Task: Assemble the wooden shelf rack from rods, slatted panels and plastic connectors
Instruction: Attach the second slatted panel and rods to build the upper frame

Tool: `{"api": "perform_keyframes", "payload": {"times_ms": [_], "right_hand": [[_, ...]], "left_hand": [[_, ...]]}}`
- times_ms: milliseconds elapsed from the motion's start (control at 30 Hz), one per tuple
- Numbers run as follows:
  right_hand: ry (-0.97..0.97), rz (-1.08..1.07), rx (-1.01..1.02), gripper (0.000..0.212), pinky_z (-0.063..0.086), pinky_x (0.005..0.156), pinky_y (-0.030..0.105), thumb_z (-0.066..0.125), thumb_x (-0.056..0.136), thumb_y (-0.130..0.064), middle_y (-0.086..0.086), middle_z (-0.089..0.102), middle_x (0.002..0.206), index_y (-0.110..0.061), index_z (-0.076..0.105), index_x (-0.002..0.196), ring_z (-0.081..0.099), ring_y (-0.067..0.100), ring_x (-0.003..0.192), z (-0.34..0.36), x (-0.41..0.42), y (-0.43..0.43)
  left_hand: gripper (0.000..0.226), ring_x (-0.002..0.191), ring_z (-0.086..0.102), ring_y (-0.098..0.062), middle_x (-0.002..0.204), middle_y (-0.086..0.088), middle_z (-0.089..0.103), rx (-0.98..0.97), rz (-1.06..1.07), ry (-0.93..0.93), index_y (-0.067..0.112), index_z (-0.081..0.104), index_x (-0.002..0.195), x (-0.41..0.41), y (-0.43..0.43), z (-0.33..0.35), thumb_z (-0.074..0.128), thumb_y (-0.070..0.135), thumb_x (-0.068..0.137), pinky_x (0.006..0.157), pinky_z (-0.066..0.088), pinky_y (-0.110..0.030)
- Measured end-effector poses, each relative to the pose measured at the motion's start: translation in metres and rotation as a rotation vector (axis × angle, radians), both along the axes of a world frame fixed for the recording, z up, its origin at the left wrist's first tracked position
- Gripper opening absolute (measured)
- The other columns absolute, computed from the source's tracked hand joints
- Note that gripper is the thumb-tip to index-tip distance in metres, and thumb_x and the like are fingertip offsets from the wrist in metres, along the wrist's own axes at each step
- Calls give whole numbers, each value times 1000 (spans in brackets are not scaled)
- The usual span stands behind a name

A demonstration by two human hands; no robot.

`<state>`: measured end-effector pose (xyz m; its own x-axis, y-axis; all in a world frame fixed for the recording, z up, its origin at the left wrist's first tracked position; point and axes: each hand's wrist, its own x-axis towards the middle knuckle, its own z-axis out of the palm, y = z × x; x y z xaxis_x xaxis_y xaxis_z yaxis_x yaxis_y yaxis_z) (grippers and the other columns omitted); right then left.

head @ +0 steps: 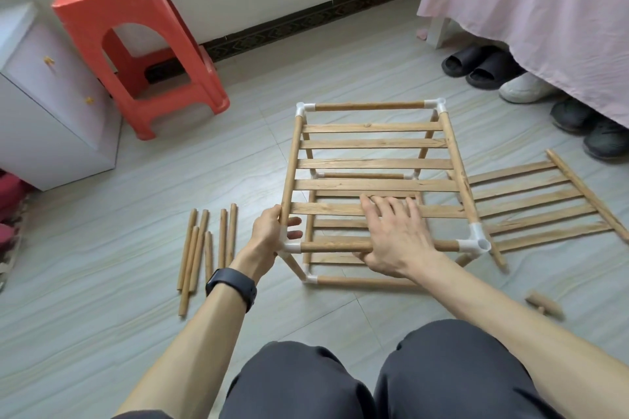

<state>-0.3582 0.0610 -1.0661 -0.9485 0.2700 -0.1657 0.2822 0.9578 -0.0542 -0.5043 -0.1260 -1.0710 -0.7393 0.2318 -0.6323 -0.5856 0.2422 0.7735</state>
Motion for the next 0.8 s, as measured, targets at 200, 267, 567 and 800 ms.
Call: {"api": "perform_keyframes", "payload": {"times_ms": [200, 267, 567, 800], "right_hand": [[98, 20, 40, 83, 32, 110, 42, 55, 69, -49, 4, 51, 136, -15, 40, 143, 47, 27, 123, -3, -11, -15], [134, 22, 49, 74, 38, 102, 39, 54, 65, -45, 2, 57, 125, -15, 48, 132, 52, 27, 112, -4, -10, -12], [188, 48, 97, 45, 44, 84, 37, 62, 71, -34, 3, 68, 103, -14, 62, 111, 62, 28, 93, -3, -3, 16], [175, 37, 2, 62, 42, 103, 36, 65, 69, -30, -1, 64, 122, -17, 56, 129, 58, 26, 112, -1, -6, 22]], "left_hand": [[45, 101, 69, -29, 116, -3, 68, 14, -151, 66, 17, 68, 115, -22, 6, 13, 41, 51, 103, 91, 50, -48], [46, 101, 69, -27, 117, -3, 69, 7, -189, 57, 18, 67, 116, -24, 15, 13, 41, 54, 103, 93, 49, -47], [41, 71, 67, -20, 81, -3, 71, -54, -25, 208, 16, 68, 76, 0, 37, -4, 48, 40, 103, 75, 45, -36], [75, 131, 40, -28, 145, -12, 42, -672, -453, 982, 16, 41, 141, 28, 30, 0, 41, 72, 91, 107, 35, -44]]}}
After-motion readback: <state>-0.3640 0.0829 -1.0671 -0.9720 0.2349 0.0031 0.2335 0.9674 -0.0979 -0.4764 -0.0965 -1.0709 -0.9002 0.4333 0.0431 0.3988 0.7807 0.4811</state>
